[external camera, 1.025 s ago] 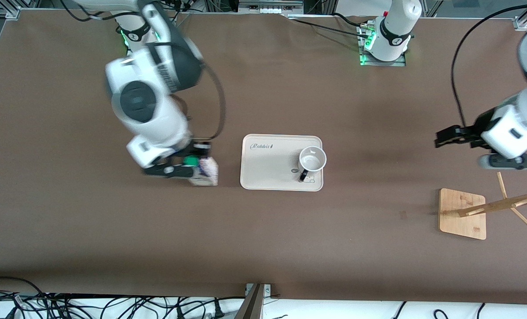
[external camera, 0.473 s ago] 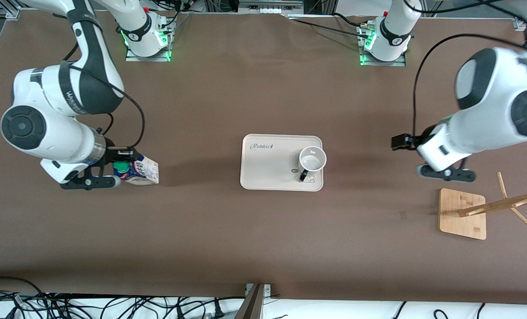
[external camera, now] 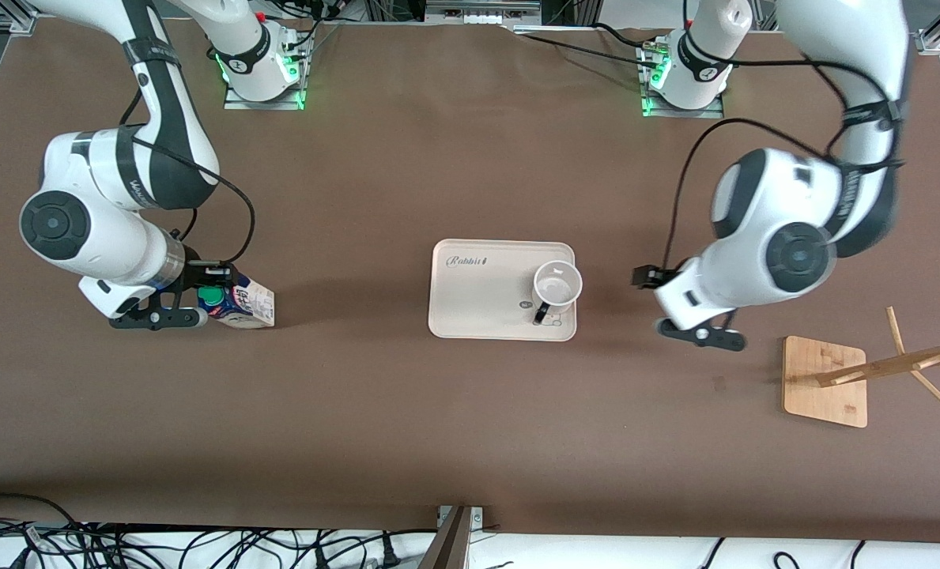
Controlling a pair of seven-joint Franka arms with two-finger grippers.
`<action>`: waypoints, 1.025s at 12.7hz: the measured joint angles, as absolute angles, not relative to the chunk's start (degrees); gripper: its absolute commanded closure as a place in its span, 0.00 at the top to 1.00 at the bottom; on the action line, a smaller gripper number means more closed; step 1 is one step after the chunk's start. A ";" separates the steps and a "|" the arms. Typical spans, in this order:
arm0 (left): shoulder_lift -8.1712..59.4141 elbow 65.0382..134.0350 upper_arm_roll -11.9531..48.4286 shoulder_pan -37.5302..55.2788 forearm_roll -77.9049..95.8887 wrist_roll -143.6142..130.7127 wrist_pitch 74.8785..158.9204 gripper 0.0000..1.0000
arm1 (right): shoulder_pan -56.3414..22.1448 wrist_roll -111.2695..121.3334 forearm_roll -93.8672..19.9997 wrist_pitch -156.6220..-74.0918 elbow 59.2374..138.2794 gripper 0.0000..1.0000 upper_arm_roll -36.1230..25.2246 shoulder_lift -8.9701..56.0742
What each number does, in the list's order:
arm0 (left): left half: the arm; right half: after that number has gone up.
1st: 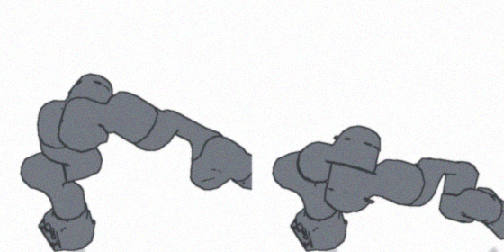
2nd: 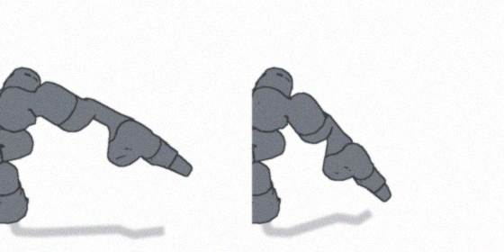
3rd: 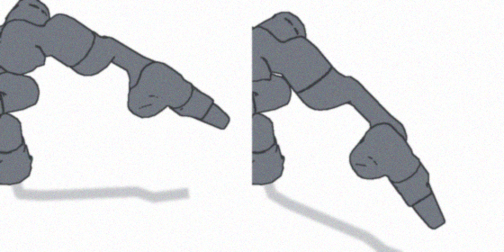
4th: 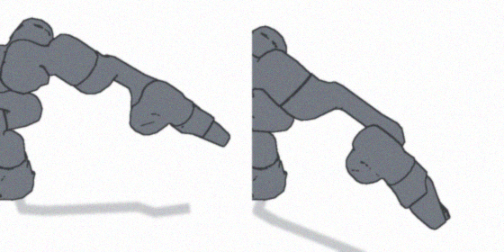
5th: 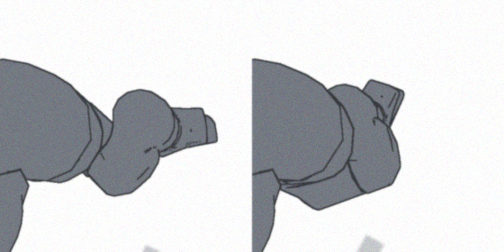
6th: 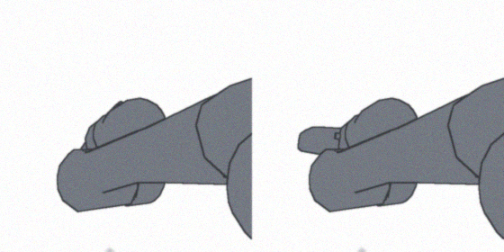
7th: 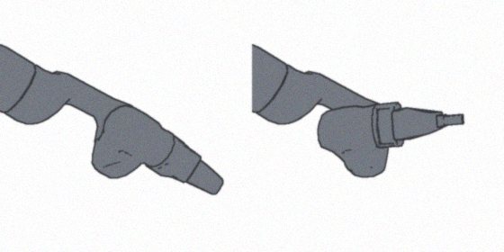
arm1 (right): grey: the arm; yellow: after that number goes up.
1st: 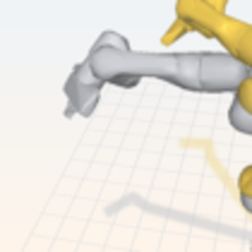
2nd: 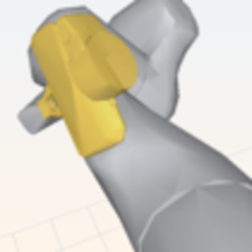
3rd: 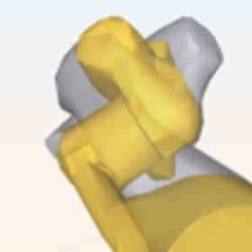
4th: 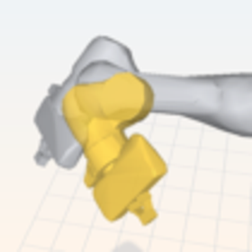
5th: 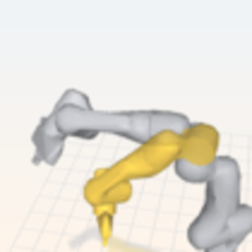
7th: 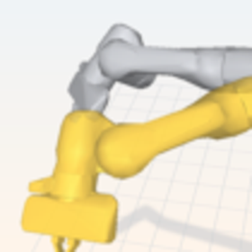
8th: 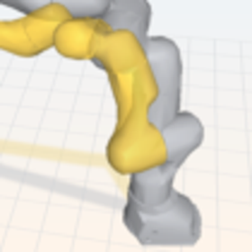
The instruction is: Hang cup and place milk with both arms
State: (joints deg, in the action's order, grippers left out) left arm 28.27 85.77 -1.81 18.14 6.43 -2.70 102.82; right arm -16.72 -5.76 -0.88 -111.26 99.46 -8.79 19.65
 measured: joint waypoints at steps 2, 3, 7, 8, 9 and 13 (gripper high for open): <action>30.73 85.76 1.46 18.26 6.49 -2.75 105.72 1.00 | -16.74 -5.76 -0.88 -113.11 100.80 0.58 -8.79 19.65; 31.75 85.72 2.43 18.28 6.49 -2.75 107.18 1.00 | -16.74 -5.76 -0.88 -113.63 101.20 0.63 -8.79 19.64; 33.60 85.67 5.82 17.92 6.63 -2.88 110.94 1.00 | -16.73 -5.76 -0.88 -113.99 101.45 0.70 -8.80 19.64; 33.75 85.67 7.26 17.96 6.63 -3.24 111.40 1.00 | -16.72 -5.76 -0.88 -114.00 101.51 0.77 -8.83 19.64; 33.87 85.67 8.68 18.02 6.63 -3.74 111.48 1.00 | -16.69 -5.76 -0.88 -114.00 101.57 0.82 -8.90 19.64; 34.00 86.57 11.19 18.10 6.63 -4.67 112.39 1.00 | -16.65 -5.77 -0.88 -114.07 101.56 0.93 -9.09 19.59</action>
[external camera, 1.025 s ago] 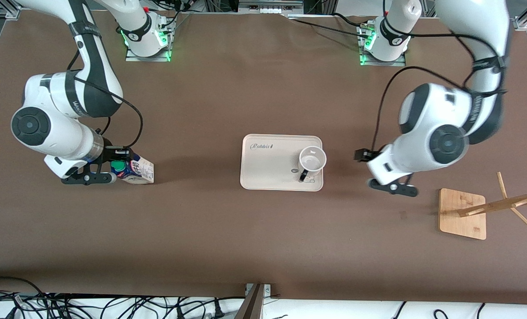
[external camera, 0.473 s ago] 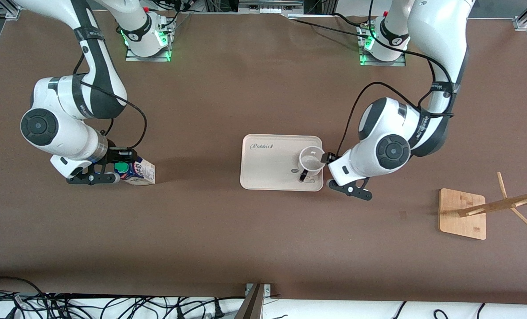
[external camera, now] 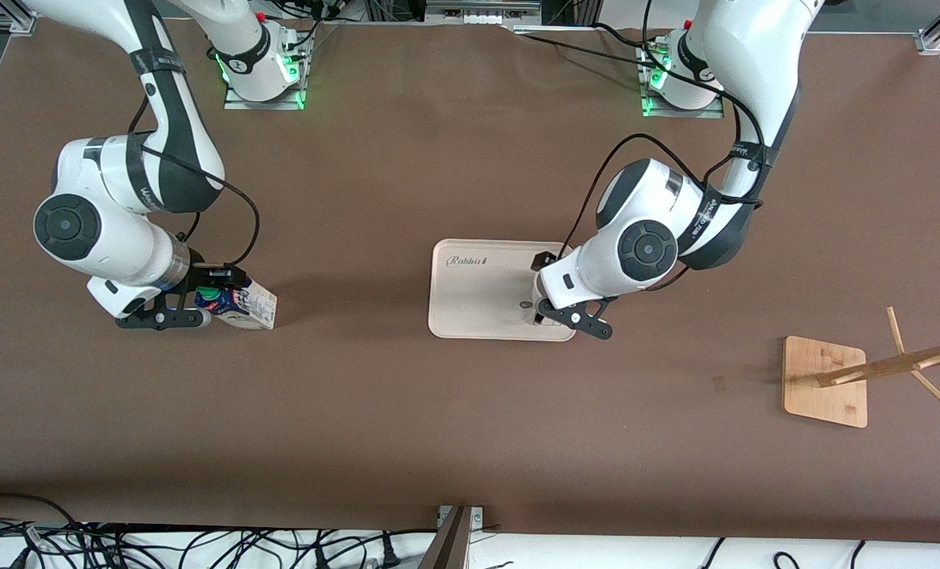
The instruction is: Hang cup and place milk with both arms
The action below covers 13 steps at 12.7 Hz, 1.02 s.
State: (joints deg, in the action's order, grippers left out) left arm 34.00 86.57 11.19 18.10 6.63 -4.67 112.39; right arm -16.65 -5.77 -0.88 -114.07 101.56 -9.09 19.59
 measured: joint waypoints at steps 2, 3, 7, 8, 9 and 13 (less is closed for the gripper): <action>33.99 89.21 11.43 18.31 6.62 -5.46 116.24 1.00 | -16.65 -5.77 -0.88 -114.09 101.32 1.00 -9.09 19.27; 33.99 91.04 11.52 18.69 6.62 -6.09 118.77 1.00 | -16.65 -5.76 -0.88 -114.11 101.10 1.00 -9.09 18.85; 33.91 95.18 11.88 20.73 6.62 -9.66 123.11 1.00 | -16.67 -5.74 -0.88 -113.18 98.31 1.00 -9.09 15.97; 33.60 95.63 11.95 21.31 6.62 -10.99 123.12 1.00 | -16.67 -5.74 -0.88 -112.21 96.88 1.00 -9.09 15.15; 33.02 96.31 12.16 21.86 6.62 -11.98 123.12 1.00 | -16.66 -5.73 -0.88 -110.44 95.16 1.00 -9.09 14.48; 30.15 100.23 12.72 22.56 4.94 -12.88 123.23 1.00 | -16.65 -5.73 -0.88 -102.41 89.89 1.00 -9.34 11.74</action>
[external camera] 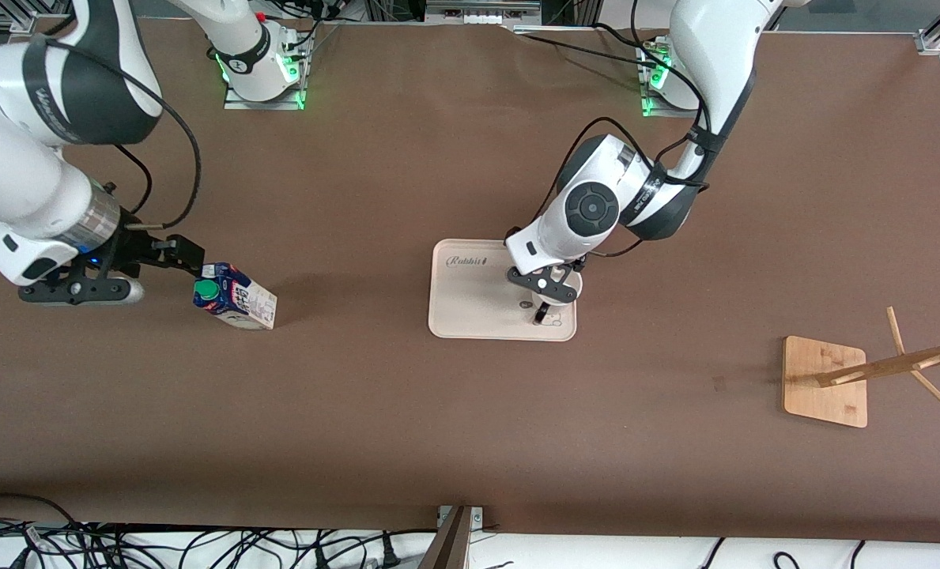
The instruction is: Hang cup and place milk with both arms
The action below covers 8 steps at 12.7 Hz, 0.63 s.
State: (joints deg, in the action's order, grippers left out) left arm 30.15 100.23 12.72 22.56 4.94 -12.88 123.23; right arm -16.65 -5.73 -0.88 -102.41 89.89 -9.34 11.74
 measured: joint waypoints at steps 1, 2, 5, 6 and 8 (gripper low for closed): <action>29.94 100.90 12.68 22.51 4.56 -12.88 123.87 1.00 | -16.65 -5.72 -0.88 -101.46 89.53 1.00 -9.39 10.76; 29.93 101.40 12.64 22.44 4.27 -12.88 124.72 1.00 | -16.65 -5.48 -0.88 -100.67 89.09 1.00 -9.51 10.04; 30.03 102.59 12.57 22.39 4.03 -12.88 127.07 1.00 | -16.64 -4.44 -0.88 -96.13 86.96 1.00 -10.02 8.96; 30.15 102.82 12.56 22.39 4.02 -12.88 127.76 1.00 | -16.64 -4.28 -0.99 -94.94 86.60 1.00 -10.07 8.28; 30.70 103.20 12.55 22.39 4.02 -12.88 129.50 1.00 | -16.67 -3.41 -1.60 -91.76 86.48 1.00 -10.05 6.24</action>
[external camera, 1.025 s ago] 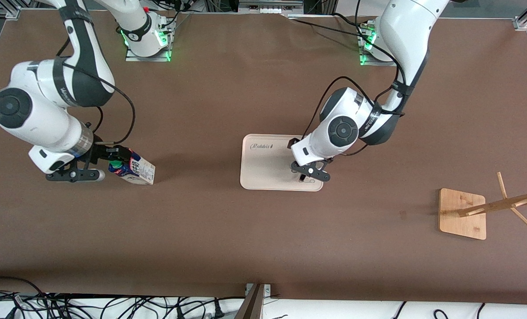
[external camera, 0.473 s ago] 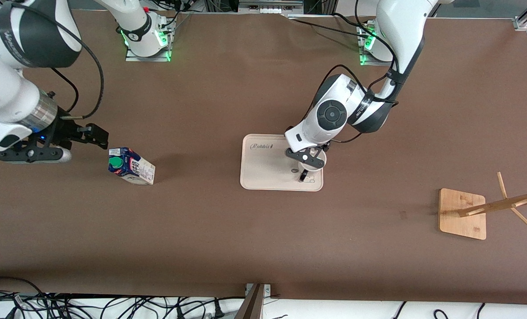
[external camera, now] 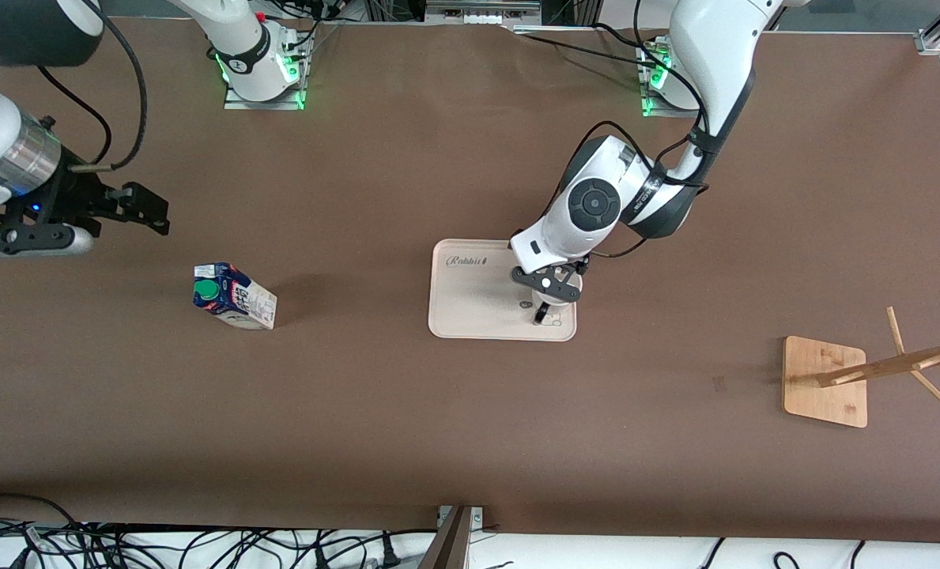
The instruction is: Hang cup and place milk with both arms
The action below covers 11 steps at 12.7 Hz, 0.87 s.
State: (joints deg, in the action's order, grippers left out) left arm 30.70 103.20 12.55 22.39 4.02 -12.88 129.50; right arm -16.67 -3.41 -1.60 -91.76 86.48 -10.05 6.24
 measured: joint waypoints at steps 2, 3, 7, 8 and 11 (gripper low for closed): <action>31.52 103.28 12.55 22.39 4.02 -12.88 131.31 1.00 | -16.67 -2.57 -1.67 -90.21 86.91 1.00 -10.05 4.40; 31.87 103.28 12.55 22.39 4.01 -12.88 131.92 1.00 | -16.66 -2.36 -1.67 -90.14 87.80 1.00 -10.05 3.44; 32.29 103.28 12.56 22.40 3.99 -12.80 133.23 0.23 | -16.40 -1.45 -1.67 -90.16 90.52 1.00 -10.10 0.97; 32.29 103.28 12.57 22.40 3.92 -12.80 133.27 0.03 | -16.32 -1.32 -1.65 -90.19 90.66 1.00 -10.18 0.86; 32.31 103.28 12.57 22.40 3.49 -12.83 133.31 0.00 | -16.10 -1.17 -1.63 -90.92 90.72 1.00 -10.33 0.96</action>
State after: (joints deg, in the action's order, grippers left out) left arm 32.31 103.28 12.57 22.40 3.49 -12.83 133.31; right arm -16.10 -1.17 -1.63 -90.92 90.72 -10.33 0.96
